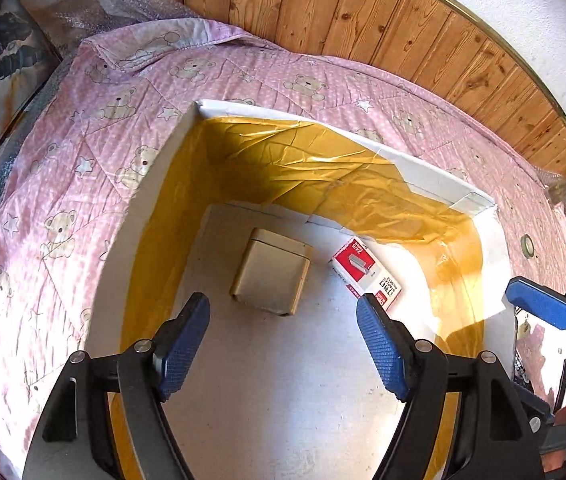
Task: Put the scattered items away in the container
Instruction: 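Withdraw both tools from the box back toward the remaining items, then grasp the white charger with the right gripper while the left gripper grasps the pink stapler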
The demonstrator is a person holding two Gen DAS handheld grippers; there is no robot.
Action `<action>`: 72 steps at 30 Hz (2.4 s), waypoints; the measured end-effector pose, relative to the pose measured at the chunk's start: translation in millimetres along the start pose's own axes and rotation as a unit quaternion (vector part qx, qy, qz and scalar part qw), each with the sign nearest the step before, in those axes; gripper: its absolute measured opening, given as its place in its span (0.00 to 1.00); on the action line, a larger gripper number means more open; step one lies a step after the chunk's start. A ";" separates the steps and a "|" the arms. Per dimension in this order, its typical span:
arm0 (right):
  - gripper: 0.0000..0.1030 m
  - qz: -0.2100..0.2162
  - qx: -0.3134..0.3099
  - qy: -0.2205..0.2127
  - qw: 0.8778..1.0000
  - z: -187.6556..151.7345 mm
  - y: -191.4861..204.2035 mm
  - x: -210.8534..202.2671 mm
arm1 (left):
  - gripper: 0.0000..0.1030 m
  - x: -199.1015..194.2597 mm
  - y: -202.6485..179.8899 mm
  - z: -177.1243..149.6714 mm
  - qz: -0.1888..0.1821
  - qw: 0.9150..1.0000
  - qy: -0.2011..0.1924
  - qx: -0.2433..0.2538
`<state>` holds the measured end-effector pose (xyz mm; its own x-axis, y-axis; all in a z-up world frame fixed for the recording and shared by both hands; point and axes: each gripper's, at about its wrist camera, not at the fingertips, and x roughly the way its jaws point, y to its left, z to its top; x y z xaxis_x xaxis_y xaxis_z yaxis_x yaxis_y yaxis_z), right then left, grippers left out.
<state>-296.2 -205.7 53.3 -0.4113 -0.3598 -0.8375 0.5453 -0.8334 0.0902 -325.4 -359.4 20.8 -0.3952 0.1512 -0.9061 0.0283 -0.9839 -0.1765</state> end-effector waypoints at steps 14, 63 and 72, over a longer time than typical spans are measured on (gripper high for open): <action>0.61 0.059 0.056 -0.071 0.994 -62.5 59.2 -54.1 | 0.77 -85.4 6.4 -62.6 -0.019 0.997 -0.074 -0.003; 0.61 -0.089 0.375 -0.132 0.913 -393.2 -165.2 -177.5 | 0.77 14.9 -246.5 -204.9 -0.135 0.986 0.039 0.093; 0.61 -0.274 0.445 -0.136 0.842 -408.8 -321.5 -213.6 | 0.77 69.2 -250.0 -193.7 -0.043 0.996 0.020 0.078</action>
<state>-85.1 310.6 -17.1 -0.6407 0.1991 -0.7415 -0.4941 -0.8462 0.1996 -182.0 -84.5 -72.2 -0.3537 0.2366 -0.9049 -0.1480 -0.9694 -0.1956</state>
